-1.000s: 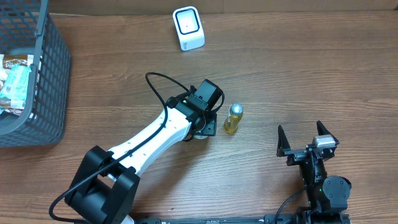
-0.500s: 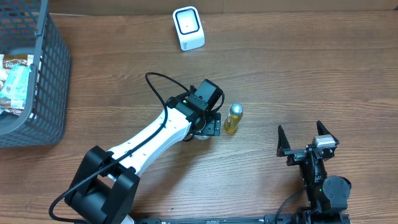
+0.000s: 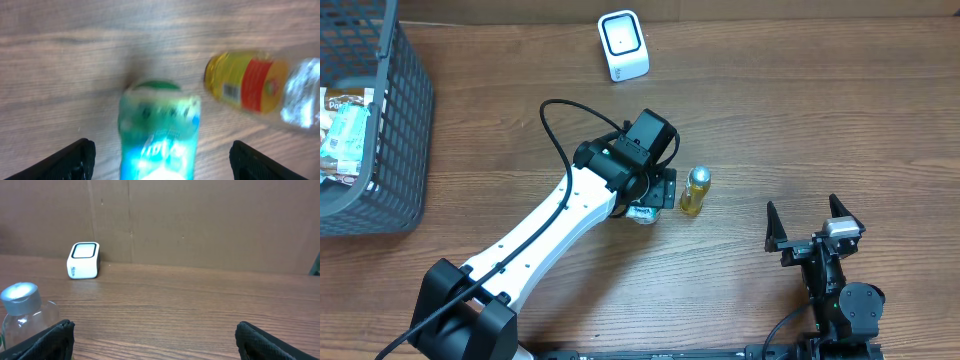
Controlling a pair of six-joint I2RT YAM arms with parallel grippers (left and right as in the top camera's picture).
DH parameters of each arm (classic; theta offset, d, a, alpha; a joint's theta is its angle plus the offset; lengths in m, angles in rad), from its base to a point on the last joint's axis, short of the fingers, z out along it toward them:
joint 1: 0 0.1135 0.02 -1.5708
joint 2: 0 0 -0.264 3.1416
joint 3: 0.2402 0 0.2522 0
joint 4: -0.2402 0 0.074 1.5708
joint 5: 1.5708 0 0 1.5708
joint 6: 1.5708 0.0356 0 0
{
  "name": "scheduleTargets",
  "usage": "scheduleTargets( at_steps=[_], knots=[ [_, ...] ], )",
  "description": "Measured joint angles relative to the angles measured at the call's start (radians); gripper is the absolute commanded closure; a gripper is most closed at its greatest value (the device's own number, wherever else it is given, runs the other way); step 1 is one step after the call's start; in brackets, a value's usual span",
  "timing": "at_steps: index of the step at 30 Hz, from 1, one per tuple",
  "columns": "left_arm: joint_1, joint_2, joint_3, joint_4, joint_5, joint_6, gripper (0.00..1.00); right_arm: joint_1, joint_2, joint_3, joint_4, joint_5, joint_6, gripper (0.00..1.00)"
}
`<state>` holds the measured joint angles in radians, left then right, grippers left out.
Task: Scan the item barcode
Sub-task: 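Carry the tissue pack with the left gripper beside the bottle, then set the tissue pack upright left of the bottle and release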
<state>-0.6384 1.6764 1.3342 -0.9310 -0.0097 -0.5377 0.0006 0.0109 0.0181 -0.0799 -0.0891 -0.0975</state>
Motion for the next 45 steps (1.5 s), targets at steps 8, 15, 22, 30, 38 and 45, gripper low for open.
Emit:
scheduleTargets(
  at_steps=[8,15,22,30,38,45],
  knots=[
    [0.069,0.000,0.000,-0.040,0.124,0.092,0.26,0.000,0.000,0.000,0.000,0.000,0.000,0.00],
    [0.145,0.000,0.000,-0.047,0.283,0.174,0.31,0.000,0.000,0.000,0.000,0.000,0.000,0.00],
    [0.163,0.000,0.000,-0.058,0.328,0.201,0.31,0.000,0.000,0.000,0.000,0.000,0.000,0.00],
    [0.163,0.000,-0.018,-0.049,0.329,0.201,0.32,0.000,0.000,0.000,0.000,0.000,0.000,0.00],
    [0.163,0.000,-0.106,0.010,0.330,0.197,0.41,0.000,0.000,0.000,0.000,0.000,0.000,0.00],
    [0.163,0.000,-0.109,0.034,0.333,0.196,0.47,0.000,0.000,0.000,0.000,0.000,0.000,0.00]
  ],
)
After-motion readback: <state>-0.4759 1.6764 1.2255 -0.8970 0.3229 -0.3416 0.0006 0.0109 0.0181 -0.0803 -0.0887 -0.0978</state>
